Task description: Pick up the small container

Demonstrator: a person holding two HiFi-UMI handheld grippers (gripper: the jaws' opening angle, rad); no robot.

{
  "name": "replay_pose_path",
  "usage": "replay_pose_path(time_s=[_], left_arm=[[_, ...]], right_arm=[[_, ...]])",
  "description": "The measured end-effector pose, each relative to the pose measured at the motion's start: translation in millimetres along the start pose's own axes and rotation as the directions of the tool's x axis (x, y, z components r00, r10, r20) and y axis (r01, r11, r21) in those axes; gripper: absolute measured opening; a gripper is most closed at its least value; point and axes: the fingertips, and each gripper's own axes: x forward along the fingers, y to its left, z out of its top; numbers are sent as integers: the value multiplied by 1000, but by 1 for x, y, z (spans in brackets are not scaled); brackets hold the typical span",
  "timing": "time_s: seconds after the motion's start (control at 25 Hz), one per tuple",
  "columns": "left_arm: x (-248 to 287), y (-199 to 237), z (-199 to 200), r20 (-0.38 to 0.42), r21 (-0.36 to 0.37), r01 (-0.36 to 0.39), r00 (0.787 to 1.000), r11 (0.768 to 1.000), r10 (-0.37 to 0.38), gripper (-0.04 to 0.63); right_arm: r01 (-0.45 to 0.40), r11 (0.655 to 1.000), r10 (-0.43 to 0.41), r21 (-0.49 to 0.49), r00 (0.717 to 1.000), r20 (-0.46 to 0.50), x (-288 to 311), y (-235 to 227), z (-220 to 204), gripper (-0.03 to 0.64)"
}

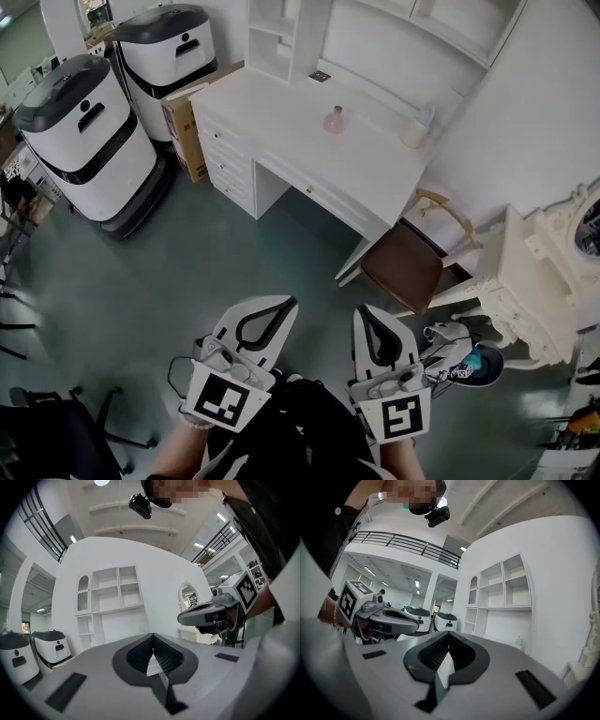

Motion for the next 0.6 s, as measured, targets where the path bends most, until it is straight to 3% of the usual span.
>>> replay_pose_path(time_s=[0.6], left_arm=[[-16, 2, -4, 2, 18, 20, 1000, 1000, -20, 2]], right_arm=[[43, 999, -43, 7, 999, 9, -7, 11, 0, 2]])
